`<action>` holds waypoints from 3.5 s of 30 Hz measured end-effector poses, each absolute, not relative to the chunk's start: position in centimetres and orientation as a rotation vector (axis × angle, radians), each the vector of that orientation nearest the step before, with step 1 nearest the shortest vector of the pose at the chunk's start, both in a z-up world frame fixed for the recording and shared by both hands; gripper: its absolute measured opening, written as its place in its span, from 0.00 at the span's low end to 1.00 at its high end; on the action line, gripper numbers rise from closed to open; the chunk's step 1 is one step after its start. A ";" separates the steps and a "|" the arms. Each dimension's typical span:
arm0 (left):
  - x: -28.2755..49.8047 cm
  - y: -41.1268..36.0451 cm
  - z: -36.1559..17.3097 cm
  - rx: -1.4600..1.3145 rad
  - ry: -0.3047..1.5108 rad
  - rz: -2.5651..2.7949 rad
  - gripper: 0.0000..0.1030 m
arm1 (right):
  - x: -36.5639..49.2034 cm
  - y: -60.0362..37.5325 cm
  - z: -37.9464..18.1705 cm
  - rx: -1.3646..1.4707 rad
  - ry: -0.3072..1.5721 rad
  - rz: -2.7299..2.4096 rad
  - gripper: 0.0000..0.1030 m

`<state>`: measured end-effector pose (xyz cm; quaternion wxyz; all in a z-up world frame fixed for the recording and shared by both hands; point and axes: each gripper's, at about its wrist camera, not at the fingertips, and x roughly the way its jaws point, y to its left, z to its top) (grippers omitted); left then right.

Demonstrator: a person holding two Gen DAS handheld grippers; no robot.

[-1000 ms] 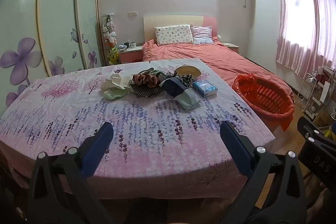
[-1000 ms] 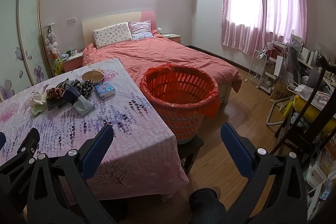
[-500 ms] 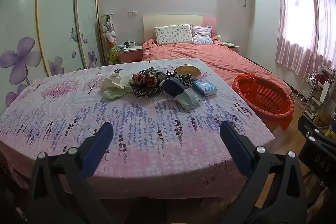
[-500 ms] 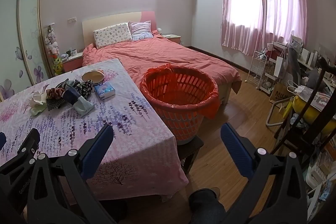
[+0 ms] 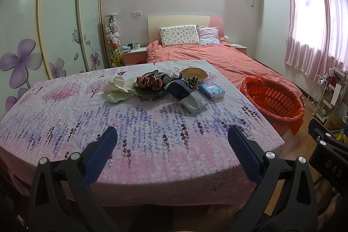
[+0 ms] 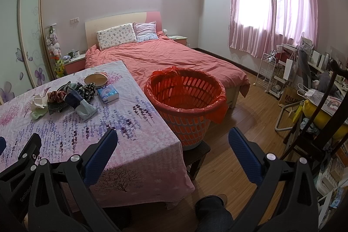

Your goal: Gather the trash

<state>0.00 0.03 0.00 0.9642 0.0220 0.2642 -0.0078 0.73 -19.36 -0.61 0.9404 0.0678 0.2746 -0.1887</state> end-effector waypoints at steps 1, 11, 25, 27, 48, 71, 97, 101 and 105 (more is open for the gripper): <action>0.0 0.0 0.0 0.044 0.535 -0.016 0.96 | 0.7 -19.4 -0.6 0.138 0.561 -0.385 0.98; 0.0 0.0 0.0 0.045 0.536 -0.015 0.96 | 0.8 -19.4 -0.6 0.137 0.562 -0.385 0.98; 0.0 0.0 0.0 0.045 0.537 -0.016 0.96 | 0.8 -19.5 -0.7 0.137 0.562 -0.385 0.98; 0.0 0.0 0.0 0.045 0.537 -0.016 0.96 | 0.8 -19.5 -0.7 0.137 0.562 -0.385 0.98; 0.2 -0.1 -0.1 0.045 0.537 -0.015 0.96 | 0.8 -19.5 -0.7 0.137 0.563 -0.385 0.98; 1.9 1.2 -1.1 0.036 0.542 0.024 0.96 | 2.2 -19.5 -0.9 0.142 0.561 -0.348 0.98; 16.9 9.2 -4.2 -0.029 0.635 0.115 0.90 | 24.2 -15.9 -5.7 0.107 0.760 0.005 0.78; 18.6 9.4 -4.9 -0.051 0.669 0.093 0.88 | 25.9 -15.5 -6.7 0.095 0.805 0.016 0.78; 19.6 9.5 -5.5 -0.066 0.693 0.070 0.84 | 27.8 -15.4 -7.9 0.063 0.854 0.008 0.73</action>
